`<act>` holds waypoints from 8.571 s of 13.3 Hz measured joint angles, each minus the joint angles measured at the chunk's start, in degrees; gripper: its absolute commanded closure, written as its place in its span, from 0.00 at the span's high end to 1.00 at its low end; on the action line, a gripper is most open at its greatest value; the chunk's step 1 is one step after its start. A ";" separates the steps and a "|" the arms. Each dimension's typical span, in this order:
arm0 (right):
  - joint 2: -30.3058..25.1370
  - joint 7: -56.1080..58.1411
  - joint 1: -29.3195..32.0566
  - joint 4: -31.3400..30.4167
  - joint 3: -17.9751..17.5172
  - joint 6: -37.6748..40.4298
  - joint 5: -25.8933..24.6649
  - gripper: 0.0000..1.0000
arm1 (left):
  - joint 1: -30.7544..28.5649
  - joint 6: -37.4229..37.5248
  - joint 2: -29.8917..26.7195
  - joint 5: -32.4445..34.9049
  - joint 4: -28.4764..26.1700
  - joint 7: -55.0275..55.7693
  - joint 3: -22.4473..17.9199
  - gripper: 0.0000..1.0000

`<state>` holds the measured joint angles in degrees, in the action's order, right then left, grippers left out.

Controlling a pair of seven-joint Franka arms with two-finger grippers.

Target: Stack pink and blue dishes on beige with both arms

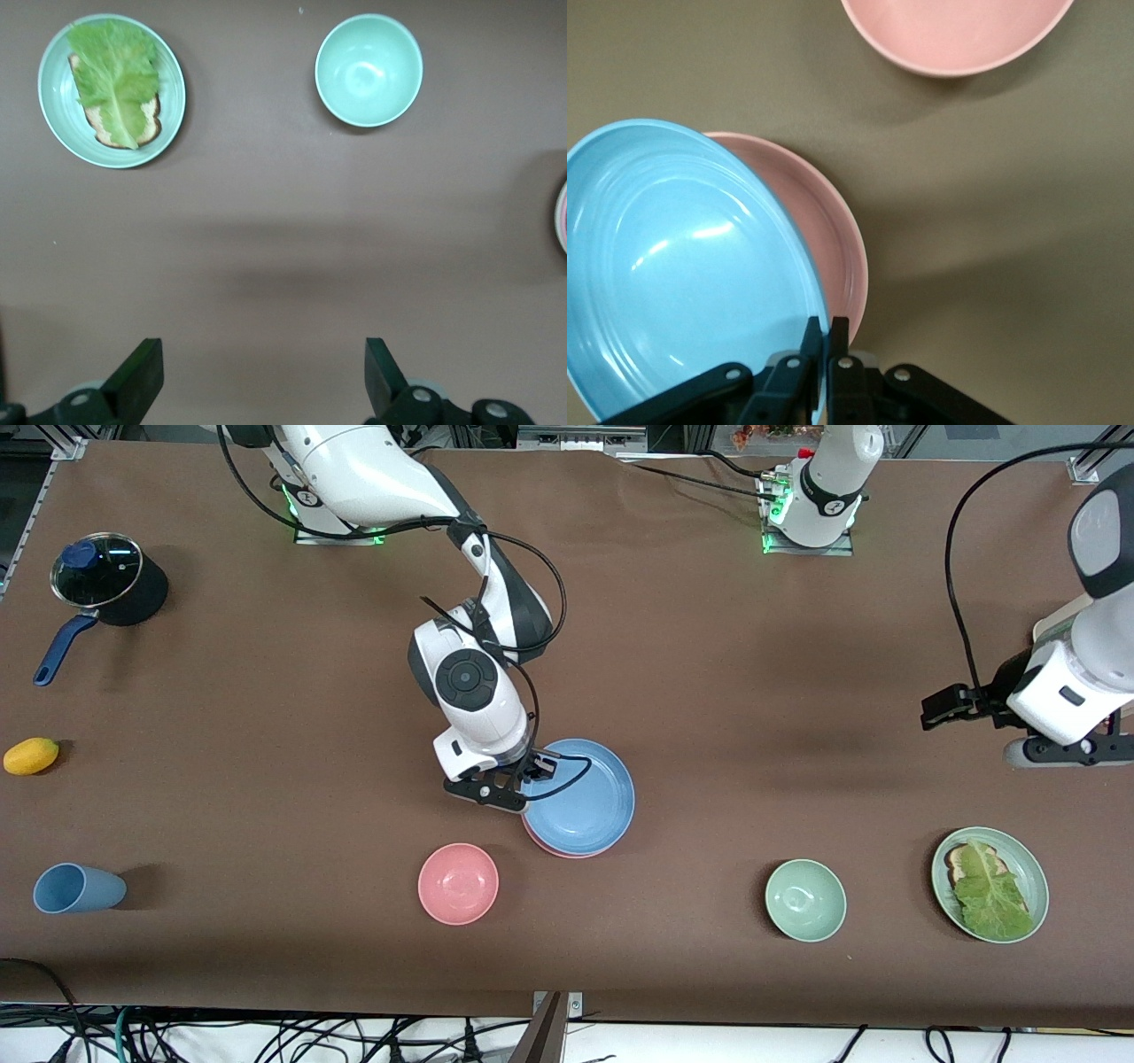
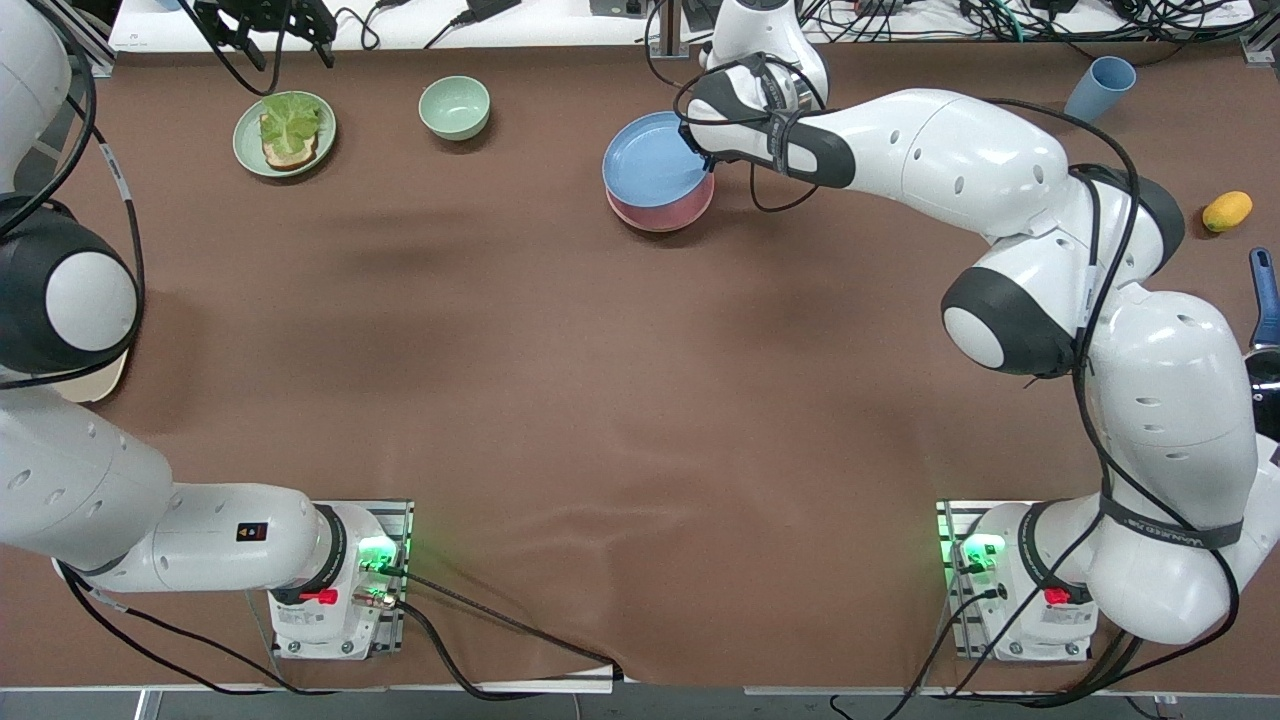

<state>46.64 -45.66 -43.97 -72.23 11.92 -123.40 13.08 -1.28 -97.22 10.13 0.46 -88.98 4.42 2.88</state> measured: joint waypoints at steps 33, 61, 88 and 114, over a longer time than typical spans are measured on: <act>-13.80 17.90 1.67 1.01 18.32 28.94 -0.03 1.00 | 0.59 5.32 -6.48 0.00 -2.84 -5.38 -1.35 1.00; -46.90 44.05 39.38 -21.19 -8.70 33.24 -11.60 1.00 | 1.21 4.00 -4.86 0.00 -2.87 -5.72 -0.87 1.00; -44.86 48.07 39.44 -18.05 -7.82 33.69 -12.24 1.00 | 1.28 4.00 -4.81 0.00 -2.87 -5.72 -0.87 1.00; -44.79 49.20 39.45 -18.05 -7.31 33.74 -12.24 1.00 | 1.28 4.00 -4.77 0.00 -2.87 -5.72 -0.87 1.00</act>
<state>1.85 3.54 -4.52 -90.28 4.61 -89.66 0.84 0.00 -93.23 5.36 0.46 -91.85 -1.30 2.01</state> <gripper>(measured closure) 0.000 0.000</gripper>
